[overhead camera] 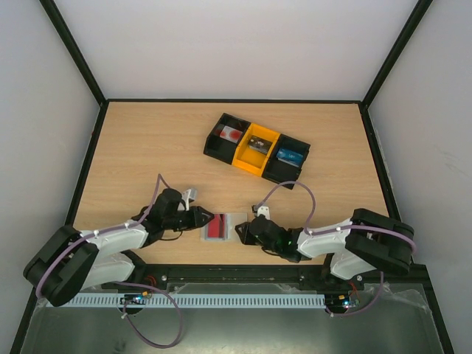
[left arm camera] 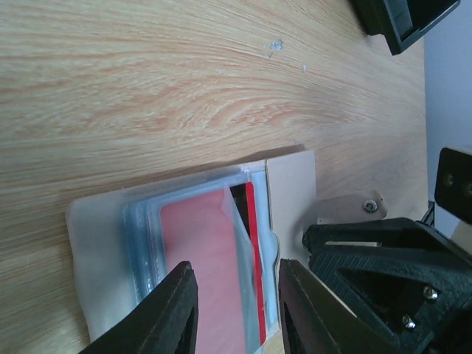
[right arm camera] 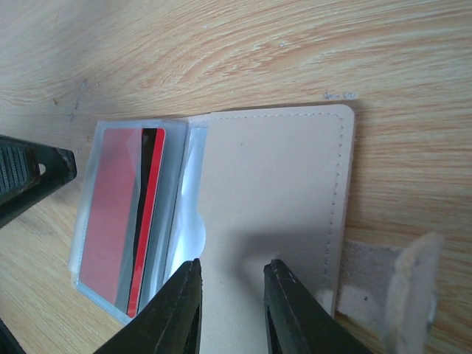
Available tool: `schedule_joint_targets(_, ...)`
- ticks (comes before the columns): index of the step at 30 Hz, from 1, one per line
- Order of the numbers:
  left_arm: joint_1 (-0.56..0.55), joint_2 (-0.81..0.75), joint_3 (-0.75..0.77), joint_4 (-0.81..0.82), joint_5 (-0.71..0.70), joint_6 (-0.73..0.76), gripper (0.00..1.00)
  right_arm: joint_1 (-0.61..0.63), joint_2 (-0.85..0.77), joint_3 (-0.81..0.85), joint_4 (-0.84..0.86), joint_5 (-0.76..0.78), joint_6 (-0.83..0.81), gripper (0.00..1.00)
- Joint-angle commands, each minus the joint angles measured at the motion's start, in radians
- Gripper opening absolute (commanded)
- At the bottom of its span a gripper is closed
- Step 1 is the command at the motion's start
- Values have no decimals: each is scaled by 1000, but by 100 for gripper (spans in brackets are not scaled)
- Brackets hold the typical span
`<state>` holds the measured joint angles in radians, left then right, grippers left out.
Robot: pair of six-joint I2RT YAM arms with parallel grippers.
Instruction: Take the credit cards out of the card holder
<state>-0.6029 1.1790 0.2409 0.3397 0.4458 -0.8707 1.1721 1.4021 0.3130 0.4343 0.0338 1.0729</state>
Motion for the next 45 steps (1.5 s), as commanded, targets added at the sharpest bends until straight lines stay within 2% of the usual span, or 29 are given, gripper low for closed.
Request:
schedule_joint_targets(1, 1, -27, -29, 5, 26, 28, 34, 6, 44, -49, 7, 9, 45, 25)
schedule_joint_targets(6, 2, -30, -59, 66, 83, -6, 37, 6, -23, -18, -25, -1, 49, 25)
schedule_joint_targets(12, 2, -41, -68, 44, 69, 15, 38, 6, -81, 57, -18, -37, 53, 25)
schedule_joint_targets(18, 1, -44, -99, 68, 76, 3, 36, 6, -8, 149, 7, -57, 50, 24)
schedule_joint_targets(22, 0, -43, -116, 87, 84, -13, 35, 4, 54, 181, 9, 14, 41, 22)
schedule_joint_targets(28, 0, -59, -137, 115, 106, -37, 24, -14, 127, 179, 64, -23, 47, 22)
schedule_joint_targets(34, 1, -143, -128, 45, 51, -30, 24, -29, 165, 159, 118, -77, 48, 22)
schedule_joint_targets(35, 1, -147, -128, 39, 38, -24, 22, -29, 169, 161, 102, -74, 46, 22)
schedule_joint_targets(39, 3, -115, -117, 47, 33, 0, 10, -41, 188, 165, 90, -82, 41, 20)
schedule_joint_targets(45, 3, -37, -109, 79, 35, 19, 5, -51, 219, 155, 129, -103, 45, 18)
